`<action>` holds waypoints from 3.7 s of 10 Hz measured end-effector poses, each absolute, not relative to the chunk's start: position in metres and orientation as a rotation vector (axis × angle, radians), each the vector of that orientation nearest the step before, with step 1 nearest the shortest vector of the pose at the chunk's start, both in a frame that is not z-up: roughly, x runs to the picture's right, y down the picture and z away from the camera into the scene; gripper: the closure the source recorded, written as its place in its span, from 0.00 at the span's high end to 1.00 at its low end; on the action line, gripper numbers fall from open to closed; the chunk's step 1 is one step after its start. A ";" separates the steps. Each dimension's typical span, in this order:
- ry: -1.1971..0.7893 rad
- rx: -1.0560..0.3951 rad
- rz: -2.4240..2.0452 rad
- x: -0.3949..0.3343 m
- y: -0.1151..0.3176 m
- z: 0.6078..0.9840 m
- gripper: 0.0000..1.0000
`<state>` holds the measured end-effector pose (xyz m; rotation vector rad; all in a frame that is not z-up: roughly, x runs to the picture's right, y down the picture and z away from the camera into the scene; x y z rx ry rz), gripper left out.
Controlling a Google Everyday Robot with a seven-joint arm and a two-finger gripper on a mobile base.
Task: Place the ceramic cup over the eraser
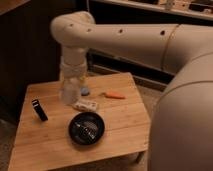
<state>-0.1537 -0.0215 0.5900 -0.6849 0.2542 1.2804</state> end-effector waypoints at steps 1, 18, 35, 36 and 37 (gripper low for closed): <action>0.230 -0.684 1.204 -0.182 -0.022 0.575 0.00; 0.078 -0.783 0.655 -0.290 -0.032 0.570 0.00; 0.112 -0.815 0.602 -0.325 -0.038 0.654 0.00; 0.113 -0.819 0.602 -0.327 -0.037 0.656 0.00; 0.115 -0.823 0.601 -0.328 -0.036 0.657 0.00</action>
